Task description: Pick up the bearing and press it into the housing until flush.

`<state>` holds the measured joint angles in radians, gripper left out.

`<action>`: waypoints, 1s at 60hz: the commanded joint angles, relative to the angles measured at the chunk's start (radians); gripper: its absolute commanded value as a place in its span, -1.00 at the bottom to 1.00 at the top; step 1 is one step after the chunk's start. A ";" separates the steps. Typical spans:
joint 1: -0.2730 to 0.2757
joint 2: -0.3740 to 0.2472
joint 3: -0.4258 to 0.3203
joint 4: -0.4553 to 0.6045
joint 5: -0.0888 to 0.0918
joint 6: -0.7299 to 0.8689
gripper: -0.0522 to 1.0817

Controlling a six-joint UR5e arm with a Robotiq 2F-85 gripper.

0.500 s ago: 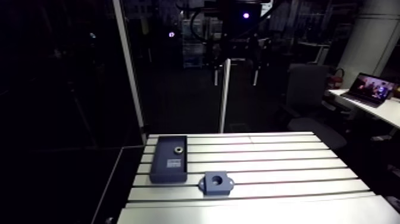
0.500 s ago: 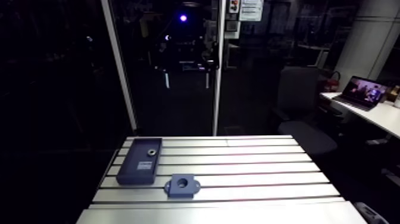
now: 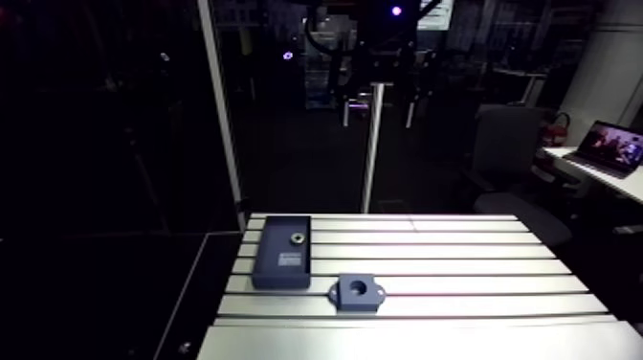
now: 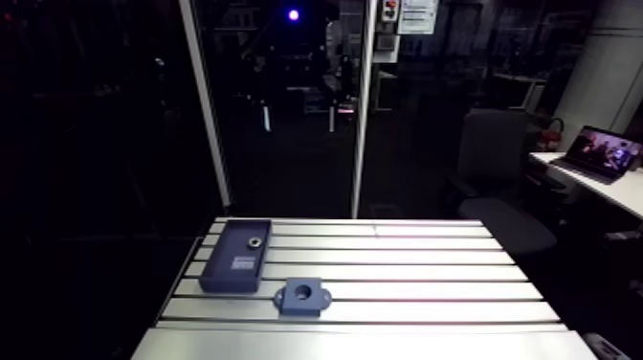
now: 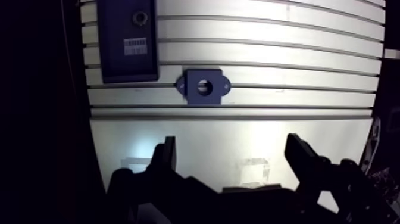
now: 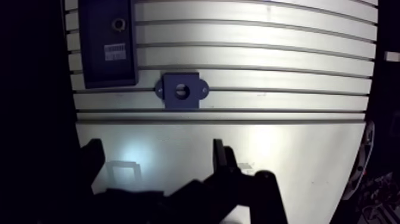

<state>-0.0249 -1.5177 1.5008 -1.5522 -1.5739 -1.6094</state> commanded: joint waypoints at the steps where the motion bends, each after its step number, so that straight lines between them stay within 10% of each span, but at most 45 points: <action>1: 0.002 0.000 0.001 0.001 0.001 0.000 -0.90; 48: 0.104 0.129 0.014 -0.143 0.010 0.057 -0.89; 60: 0.114 0.176 0.017 -0.195 0.012 0.080 -0.36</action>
<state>0.0707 -1.3897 1.5133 -1.6909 -1.5630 -1.5570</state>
